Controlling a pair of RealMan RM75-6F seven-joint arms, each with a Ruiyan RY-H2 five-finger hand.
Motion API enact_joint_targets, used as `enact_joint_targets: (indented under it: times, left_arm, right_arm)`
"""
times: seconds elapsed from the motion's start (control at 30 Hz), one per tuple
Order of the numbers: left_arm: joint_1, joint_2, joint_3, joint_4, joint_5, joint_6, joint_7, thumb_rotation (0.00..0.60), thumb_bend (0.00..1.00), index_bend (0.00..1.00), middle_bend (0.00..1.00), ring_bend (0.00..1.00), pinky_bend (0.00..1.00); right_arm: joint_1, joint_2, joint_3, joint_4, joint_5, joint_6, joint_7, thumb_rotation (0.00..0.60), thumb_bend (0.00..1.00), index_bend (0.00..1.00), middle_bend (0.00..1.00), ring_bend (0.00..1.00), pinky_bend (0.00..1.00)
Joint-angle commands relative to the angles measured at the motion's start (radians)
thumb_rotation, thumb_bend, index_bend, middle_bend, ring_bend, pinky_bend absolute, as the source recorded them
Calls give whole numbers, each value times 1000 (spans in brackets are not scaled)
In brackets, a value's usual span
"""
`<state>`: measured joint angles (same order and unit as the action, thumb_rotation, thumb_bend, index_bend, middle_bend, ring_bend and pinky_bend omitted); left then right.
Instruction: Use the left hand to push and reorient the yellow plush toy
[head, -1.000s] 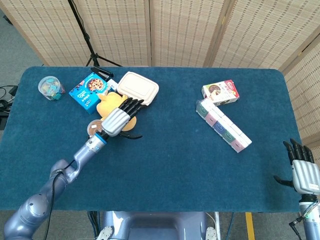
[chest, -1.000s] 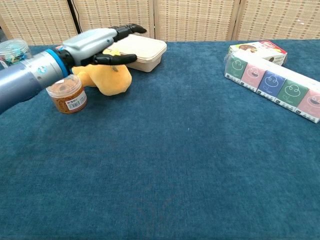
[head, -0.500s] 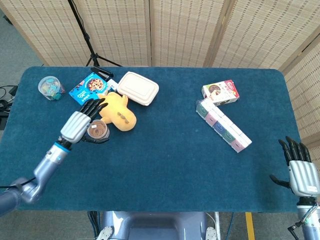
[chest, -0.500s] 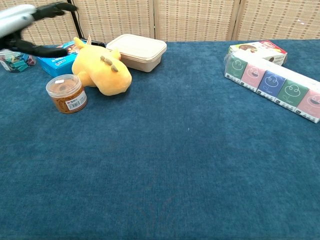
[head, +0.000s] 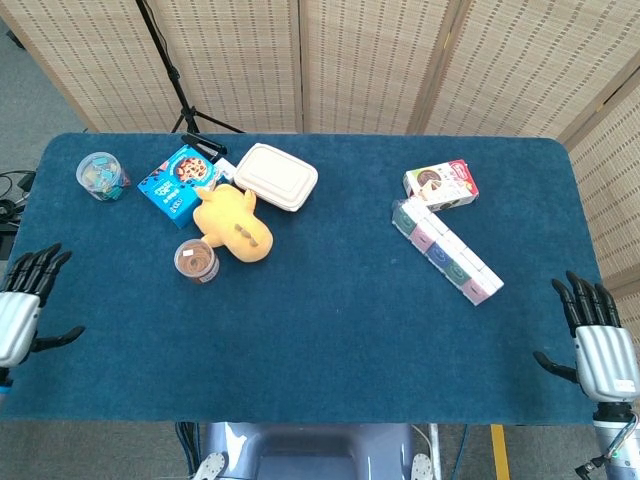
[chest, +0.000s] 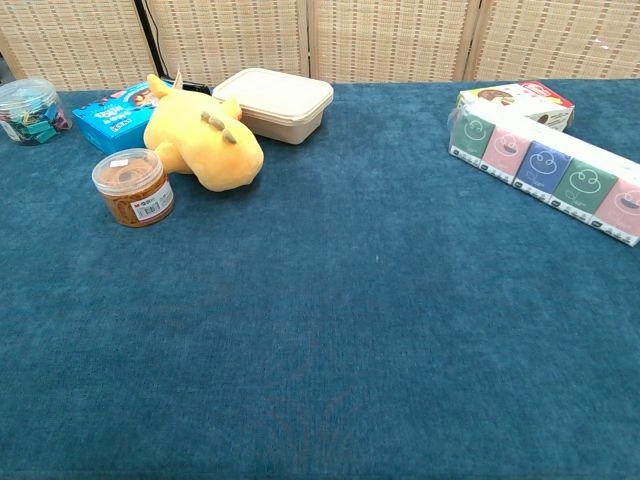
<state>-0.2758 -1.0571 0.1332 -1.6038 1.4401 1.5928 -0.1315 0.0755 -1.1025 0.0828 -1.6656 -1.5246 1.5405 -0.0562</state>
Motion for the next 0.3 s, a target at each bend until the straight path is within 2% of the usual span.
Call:
enact_joint_targets:
  times: [0.03,0.3]
  left_arm:
    - [78,9,19,-25,13,64,31,600,0,0,0,0,0]
    - [136,27,15,-49,53,89,83,600,0,0,0,0,0]
  right_arm:
    - [-10,2,4,3,-8,24,-18,600,0,0,0,0,0]
    - [-29,-10,-3,9,-36,67,-66,600,0,0,0,0,0]
